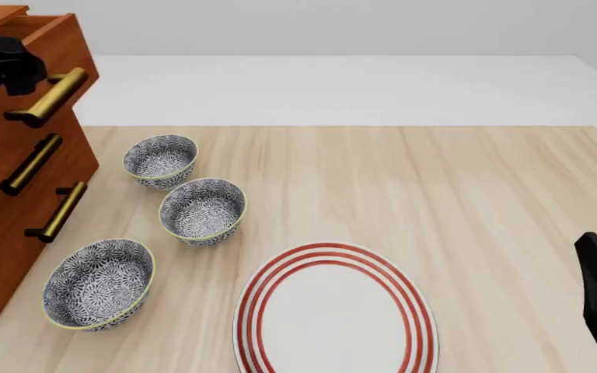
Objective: Open the top drawer of the cabinet.
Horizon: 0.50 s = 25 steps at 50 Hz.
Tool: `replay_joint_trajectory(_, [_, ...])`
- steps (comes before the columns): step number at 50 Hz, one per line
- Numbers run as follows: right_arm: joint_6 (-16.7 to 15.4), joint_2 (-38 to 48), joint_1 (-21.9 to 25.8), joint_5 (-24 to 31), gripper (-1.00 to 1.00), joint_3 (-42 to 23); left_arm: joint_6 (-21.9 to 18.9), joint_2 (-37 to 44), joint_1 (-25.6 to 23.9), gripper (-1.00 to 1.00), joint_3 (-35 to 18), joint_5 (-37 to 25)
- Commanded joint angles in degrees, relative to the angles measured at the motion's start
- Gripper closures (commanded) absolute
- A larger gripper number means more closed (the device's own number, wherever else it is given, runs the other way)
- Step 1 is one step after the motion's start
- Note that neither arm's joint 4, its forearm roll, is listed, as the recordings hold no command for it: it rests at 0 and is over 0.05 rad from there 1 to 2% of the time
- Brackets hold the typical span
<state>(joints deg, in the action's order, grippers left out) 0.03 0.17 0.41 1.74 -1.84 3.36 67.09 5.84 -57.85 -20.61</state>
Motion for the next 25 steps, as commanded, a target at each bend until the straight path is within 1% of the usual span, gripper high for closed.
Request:
replay_joint_trajectory(1, [0.0,0.0,0.01,0.0,-1.0,0.0,0.22,1.93,-1.4,-1.0,2.7,-0.31])
replay_joint_trajectory(25, [-0.01,0.0,0.0,0.01,-1.0,0.0,1.39,1.22,-3.6,-1.0,3.49,-0.29])
